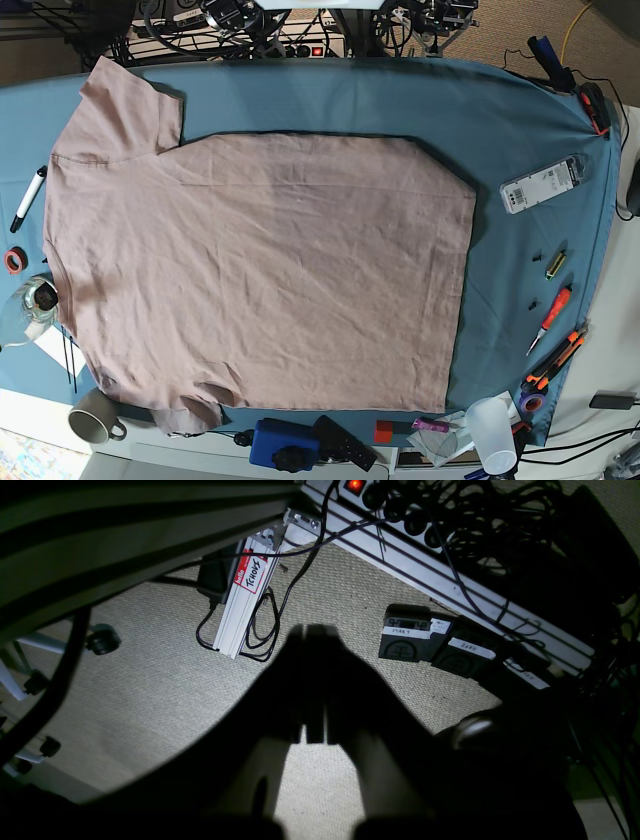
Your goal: Fold the T-shirt properly
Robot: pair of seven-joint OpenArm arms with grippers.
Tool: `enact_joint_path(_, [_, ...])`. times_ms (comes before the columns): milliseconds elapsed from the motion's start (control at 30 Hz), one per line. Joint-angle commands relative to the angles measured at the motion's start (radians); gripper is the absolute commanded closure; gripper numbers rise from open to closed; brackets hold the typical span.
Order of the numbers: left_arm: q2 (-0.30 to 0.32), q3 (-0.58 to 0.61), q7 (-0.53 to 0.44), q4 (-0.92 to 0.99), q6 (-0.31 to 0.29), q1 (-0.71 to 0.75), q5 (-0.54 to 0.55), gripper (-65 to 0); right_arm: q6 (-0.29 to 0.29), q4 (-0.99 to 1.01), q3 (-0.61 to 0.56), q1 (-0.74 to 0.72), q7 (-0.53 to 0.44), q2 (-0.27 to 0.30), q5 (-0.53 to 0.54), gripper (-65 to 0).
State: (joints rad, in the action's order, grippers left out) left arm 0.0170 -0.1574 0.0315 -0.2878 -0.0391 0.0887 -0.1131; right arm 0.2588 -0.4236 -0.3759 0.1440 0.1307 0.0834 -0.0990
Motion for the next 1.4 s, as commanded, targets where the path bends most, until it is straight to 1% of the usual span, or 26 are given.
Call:
enact_joint_path(0, [0.000, 0.003, -0.006, -0.004, -0.006, 0.003, -0.006, 0.0, 0.005, -0.006, -0.002, 0.003, 0.001, 0.005, 0.008, 0.0])
enact_joint_path(1100, [0.001, 0.003, -0.005, -0.004, -0.006, 0.003, -0.006, 0.0, 0.005, -0.006, -0.002, 0.003, 0.003, 0.005, 0.008, 0.0])
enact_joint_path(1233, [0.018, 0.003, -0.005, -0.009, -0.007, 0.014, -0.006, 0.0, 0.005, -0.008, -0.002, 0.012, 0.050, 0.011, 0.008, 0.0])
enact_joint_path(1367, [0.047, 0.003, -0.006, -0.035, -0.007, 0.051, -0.006, 0.0, 0.005, -0.008, -0.002, 0.037, 0.056, 0.023, 0.008, 0.0])
